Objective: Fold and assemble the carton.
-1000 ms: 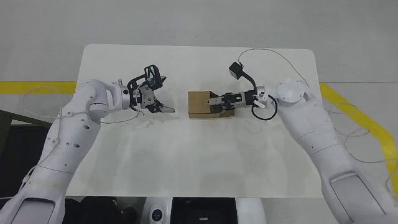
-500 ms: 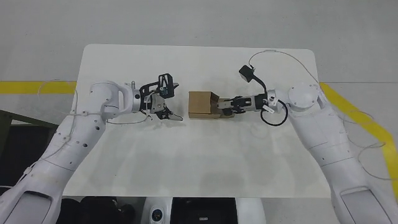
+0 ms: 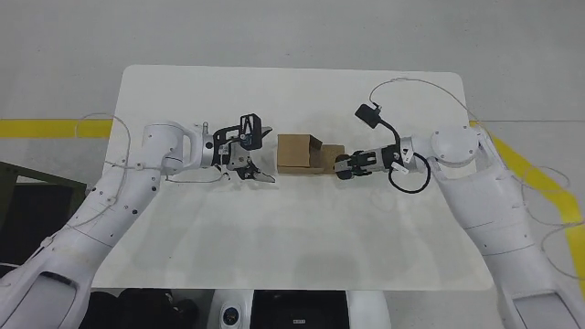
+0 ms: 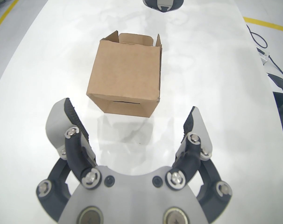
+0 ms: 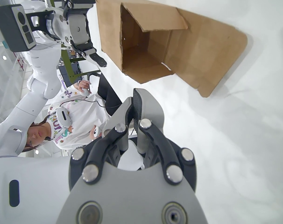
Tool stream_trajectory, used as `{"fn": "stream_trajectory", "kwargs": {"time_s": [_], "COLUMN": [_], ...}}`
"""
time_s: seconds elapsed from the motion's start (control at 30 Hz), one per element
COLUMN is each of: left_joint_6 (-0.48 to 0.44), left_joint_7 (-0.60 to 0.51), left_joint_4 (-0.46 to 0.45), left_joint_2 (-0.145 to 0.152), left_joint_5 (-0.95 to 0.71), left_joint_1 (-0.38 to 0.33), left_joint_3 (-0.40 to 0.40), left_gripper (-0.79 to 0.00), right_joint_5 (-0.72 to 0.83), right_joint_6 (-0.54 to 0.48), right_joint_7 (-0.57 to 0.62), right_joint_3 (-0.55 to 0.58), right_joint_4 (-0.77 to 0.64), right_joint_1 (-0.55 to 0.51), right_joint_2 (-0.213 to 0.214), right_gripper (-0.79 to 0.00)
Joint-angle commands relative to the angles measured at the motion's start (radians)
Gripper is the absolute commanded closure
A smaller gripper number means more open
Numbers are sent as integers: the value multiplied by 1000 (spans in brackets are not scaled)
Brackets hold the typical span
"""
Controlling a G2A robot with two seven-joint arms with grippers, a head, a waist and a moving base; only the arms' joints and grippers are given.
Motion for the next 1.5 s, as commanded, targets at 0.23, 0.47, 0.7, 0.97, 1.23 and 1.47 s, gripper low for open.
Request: {"fn": "stream_trajectory", "kwargs": {"time_s": [0.23, 0.47, 0.7, 0.97, 1.23, 1.47], "left_joint_6": [50, 65, 84, 131, 156, 165], "left_joint_7": [32, 45, 36, 6, -25, -59], "left_joint_4": [33, 68, 77, 76, 73, 69], "left_joint_2": [-33, -54, -69, -84, -94, -100], "left_joint_5": [9, 12, 10, 10, -10, -29], "left_joint_1": [-16, -28, -30, -30, -23, -14], "left_joint_3": [42, 61, 69, 70, 63, 56], "left_gripper": [-785, -785, -785, -785, -785, -785], "right_joint_5": [-40, -26, 31, 99, 131, 154], "right_joint_6": [20, -20, -63, -124, -172, -210], "right_joint_7": [-69, -185, -233, -256, -271, -278], "right_joint_3": [-43, -78, -123, -192, -250, -290], "right_joint_4": [-15, 21, 82, 183, 266, 329], "right_joint_1": [-37, -27, 10, 67, 122, 161], "right_joint_2": [0, -12, -33, -65, -95, -121], "right_gripper": [0, 0, 0, 0, 0, 0]}}
